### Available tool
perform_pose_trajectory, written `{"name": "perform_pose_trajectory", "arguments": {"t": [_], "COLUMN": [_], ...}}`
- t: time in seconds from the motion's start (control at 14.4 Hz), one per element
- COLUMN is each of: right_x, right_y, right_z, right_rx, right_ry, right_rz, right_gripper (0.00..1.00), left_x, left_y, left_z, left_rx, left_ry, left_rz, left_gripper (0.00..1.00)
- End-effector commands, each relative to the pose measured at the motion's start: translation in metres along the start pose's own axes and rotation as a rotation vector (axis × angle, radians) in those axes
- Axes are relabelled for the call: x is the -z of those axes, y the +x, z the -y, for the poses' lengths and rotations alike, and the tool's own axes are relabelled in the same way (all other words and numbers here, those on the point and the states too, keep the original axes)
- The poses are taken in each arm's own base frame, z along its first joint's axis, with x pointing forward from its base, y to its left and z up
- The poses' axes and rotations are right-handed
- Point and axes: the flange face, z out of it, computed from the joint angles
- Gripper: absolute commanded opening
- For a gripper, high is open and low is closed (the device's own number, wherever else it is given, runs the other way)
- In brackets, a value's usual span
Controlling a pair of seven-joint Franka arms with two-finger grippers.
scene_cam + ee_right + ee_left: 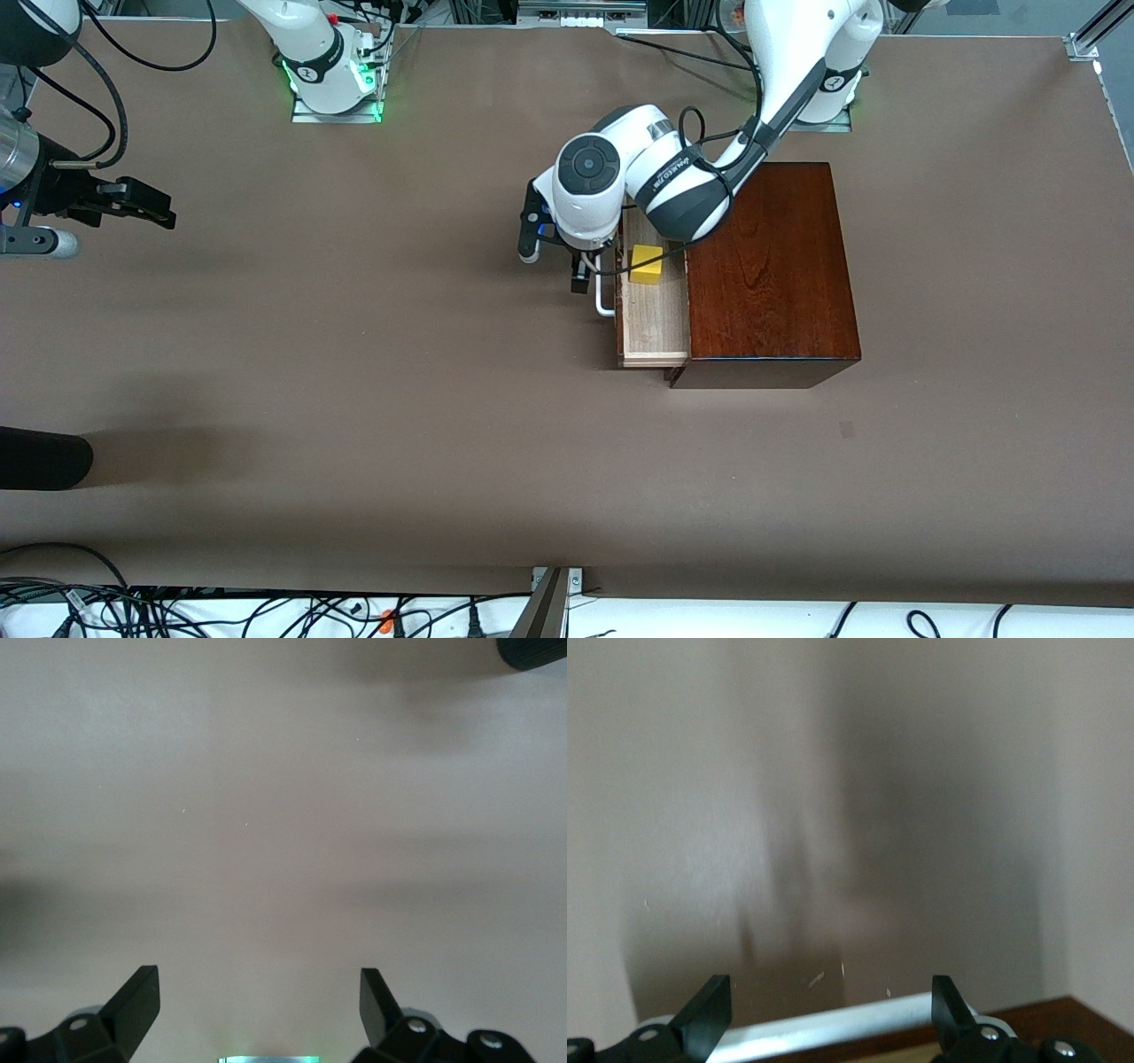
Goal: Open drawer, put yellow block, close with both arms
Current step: 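Push the drawer handle with the left gripper to slide the drawer shut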
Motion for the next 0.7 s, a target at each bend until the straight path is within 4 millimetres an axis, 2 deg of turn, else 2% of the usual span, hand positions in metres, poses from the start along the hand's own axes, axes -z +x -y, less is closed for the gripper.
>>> {"name": "perform_pose_trajectory", "arguments": {"t": [0.0, 0.63], "right_x": [0.01, 0.008], "right_y": [-0.004, -0.003], "right_z": [0.0, 0.003], "right_rx": [-0.007, -0.004], "right_ry": [0.013, 0.017], "right_rz": [-0.024, -0.023], "right_gripper": [1.0, 1.0], "left_x": [0.001, -0.003], "left_y": [-0.009, -0.038], "left_z": [-0.001, 0.007], "left_rx": [-0.041, -0.02], "left_ry": [0.017, -0.009], "left_rz": [0.079, 0.194], "left_gripper": [1.0, 1.0]}}
